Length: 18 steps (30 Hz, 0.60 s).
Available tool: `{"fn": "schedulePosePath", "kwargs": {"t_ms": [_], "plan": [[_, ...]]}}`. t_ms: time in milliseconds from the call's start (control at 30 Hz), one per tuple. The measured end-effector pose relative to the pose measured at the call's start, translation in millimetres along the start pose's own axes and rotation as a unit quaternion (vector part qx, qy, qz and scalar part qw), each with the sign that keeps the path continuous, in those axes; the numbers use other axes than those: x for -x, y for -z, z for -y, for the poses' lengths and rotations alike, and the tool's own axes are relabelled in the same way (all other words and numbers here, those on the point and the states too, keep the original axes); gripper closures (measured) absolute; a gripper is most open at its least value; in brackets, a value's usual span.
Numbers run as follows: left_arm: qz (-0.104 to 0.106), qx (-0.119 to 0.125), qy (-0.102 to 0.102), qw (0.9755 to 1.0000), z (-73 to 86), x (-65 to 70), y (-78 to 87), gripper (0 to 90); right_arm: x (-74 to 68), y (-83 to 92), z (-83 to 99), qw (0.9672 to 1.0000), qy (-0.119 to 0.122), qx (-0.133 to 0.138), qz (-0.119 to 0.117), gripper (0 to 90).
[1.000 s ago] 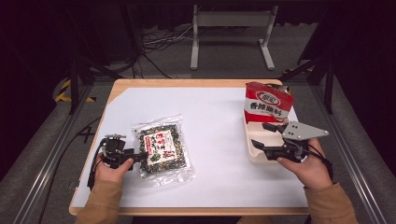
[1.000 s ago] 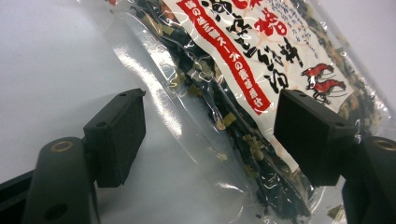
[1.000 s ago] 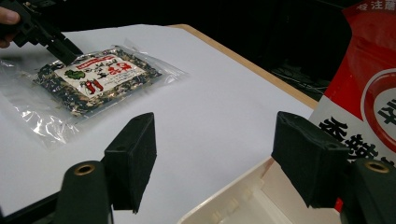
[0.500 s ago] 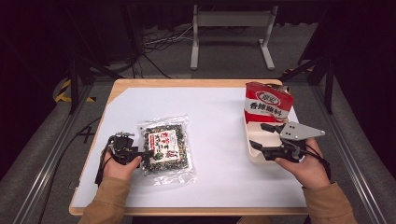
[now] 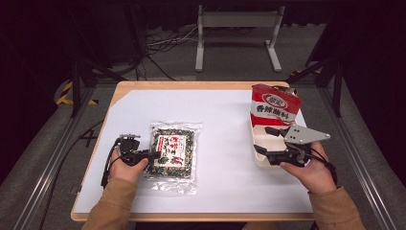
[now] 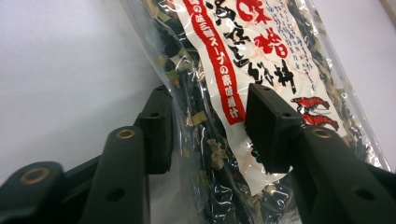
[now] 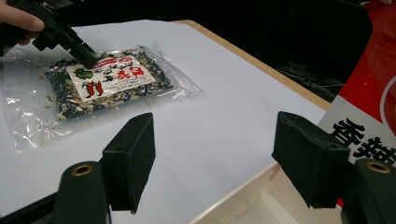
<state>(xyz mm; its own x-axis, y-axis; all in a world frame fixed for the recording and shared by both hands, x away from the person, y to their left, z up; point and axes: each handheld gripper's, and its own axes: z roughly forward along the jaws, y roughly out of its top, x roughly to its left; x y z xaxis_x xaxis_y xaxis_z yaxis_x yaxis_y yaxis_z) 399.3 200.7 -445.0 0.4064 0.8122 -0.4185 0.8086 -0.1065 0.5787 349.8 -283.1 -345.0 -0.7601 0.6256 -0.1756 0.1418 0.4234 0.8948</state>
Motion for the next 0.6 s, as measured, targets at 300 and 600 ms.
{"fn": "schedulePosePath", "kwargs": {"t_ms": [300, 600], "plan": [[0.013, 0.021, 0.007, 0.9997, 1.8, -2.9, 1.2, 69.9, 0.5, 0.5, 0.2, 1.0, 0.001, 0.001, -0.001, 30.8], [0.036, 0.074, -0.006, 0.9966, 0.9, 4.8, 16.1, 76.6, -0.3, 0.4, 0.4, 0.9999, -0.007, 0.006, -0.007, 36.3]]}}
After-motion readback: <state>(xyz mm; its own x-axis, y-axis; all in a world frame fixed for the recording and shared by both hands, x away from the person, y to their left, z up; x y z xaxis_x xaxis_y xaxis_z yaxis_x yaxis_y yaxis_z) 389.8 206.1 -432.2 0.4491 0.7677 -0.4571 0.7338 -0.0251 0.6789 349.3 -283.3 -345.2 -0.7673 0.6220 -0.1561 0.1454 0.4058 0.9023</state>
